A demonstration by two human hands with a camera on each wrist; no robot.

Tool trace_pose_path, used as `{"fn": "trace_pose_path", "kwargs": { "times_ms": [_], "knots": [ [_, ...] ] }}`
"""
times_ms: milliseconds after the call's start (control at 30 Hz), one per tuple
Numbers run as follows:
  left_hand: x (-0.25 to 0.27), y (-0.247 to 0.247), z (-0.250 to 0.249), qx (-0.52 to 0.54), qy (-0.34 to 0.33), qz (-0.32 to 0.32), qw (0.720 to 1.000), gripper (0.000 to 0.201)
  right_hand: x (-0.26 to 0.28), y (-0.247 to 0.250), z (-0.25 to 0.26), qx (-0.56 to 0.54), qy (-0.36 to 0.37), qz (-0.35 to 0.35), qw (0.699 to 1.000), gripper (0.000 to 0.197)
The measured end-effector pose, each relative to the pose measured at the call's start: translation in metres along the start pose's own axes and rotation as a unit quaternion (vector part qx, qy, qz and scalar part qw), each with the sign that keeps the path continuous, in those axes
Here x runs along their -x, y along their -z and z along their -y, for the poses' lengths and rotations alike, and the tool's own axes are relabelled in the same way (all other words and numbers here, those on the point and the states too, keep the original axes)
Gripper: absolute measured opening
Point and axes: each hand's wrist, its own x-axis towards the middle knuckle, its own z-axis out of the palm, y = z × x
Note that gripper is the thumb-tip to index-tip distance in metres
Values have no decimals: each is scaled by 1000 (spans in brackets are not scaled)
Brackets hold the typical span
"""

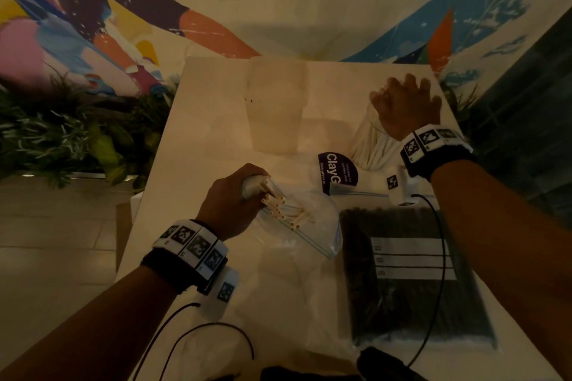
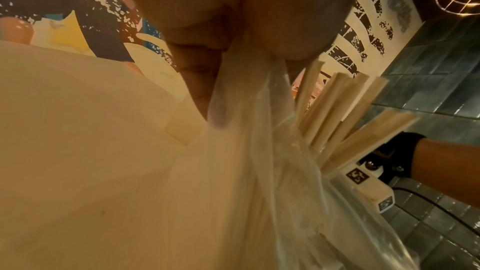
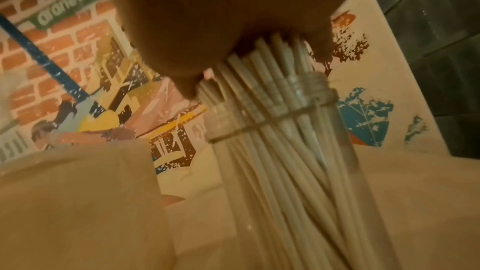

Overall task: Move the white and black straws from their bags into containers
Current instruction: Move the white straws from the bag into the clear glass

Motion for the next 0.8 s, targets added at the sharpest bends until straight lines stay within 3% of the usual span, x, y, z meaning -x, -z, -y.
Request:
{"fn": "trace_pose_path", "kwargs": {
  "times_ms": [67,167,233,300,333,400,433,500,567,667,800],
  "knots": [
    [0,0,-3,0,1,5,1000,27,3,1,-1,-29,-5,-35,999,60],
    [1,1,-5,-8,2,10,1000,27,25,18,6,-157,42,-193,968,63],
    [0,1,-5,-8,1,11,1000,28,60,29,23,-265,91,-201,939,48],
    [0,1,-6,-5,1,15,1000,29,107,29,42,-380,140,-56,912,37],
    [-1,1,-7,-7,3,18,1000,29,130,27,51,-424,157,45,891,46],
    [-1,0,-8,-8,7,20,1000,28,168,14,63,-394,184,208,876,66],
    [-1,0,-8,-7,6,21,1000,26,179,4,66,-342,208,238,885,74],
    [1,-1,-7,-7,-4,26,1000,24,194,-16,71,-293,243,220,898,82],
    [3,-1,-6,-3,-18,31,999,24,202,-28,77,-312,263,169,897,78],
    [7,-1,-8,-14,-24,31,999,30,203,-39,81,-316,296,69,899,43],
    [10,-1,-9,-5,-30,30,999,22,200,-45,80,-349,261,9,900,26]
  ]
}}
